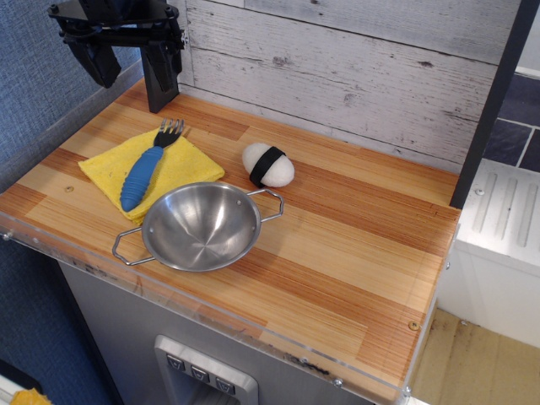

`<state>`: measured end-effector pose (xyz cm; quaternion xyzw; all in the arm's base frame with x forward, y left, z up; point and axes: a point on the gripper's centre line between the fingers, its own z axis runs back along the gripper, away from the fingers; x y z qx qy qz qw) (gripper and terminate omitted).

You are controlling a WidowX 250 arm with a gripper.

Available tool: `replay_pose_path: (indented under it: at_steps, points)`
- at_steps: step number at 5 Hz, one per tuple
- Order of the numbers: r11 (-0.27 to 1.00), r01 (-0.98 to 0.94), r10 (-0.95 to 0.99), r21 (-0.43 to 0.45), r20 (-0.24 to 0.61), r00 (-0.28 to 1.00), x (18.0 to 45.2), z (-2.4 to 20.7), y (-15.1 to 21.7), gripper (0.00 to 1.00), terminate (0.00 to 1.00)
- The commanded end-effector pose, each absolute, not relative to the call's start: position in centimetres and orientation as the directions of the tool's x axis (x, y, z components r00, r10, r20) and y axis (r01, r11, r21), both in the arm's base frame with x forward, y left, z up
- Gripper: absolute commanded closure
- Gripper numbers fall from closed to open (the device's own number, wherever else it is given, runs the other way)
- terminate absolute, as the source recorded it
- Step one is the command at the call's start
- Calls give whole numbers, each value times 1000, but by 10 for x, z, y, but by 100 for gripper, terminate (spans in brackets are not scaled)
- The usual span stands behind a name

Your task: Place the colander on the back right corner of the table

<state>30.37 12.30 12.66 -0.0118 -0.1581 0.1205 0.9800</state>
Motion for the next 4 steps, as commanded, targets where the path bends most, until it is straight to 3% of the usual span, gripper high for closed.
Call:
replay_pose_path:
  at_steps: [1, 3, 4]
  points:
    - [971, -232, 240, -61, 307, 921, 304, 127, 123, 0, 0]
    - [974, -180, 213, -139, 291, 933, 289, 105, 113, 0, 0]
    - [972, -120, 168, -201, 240, 956, 276, 93, 108, 0, 0]
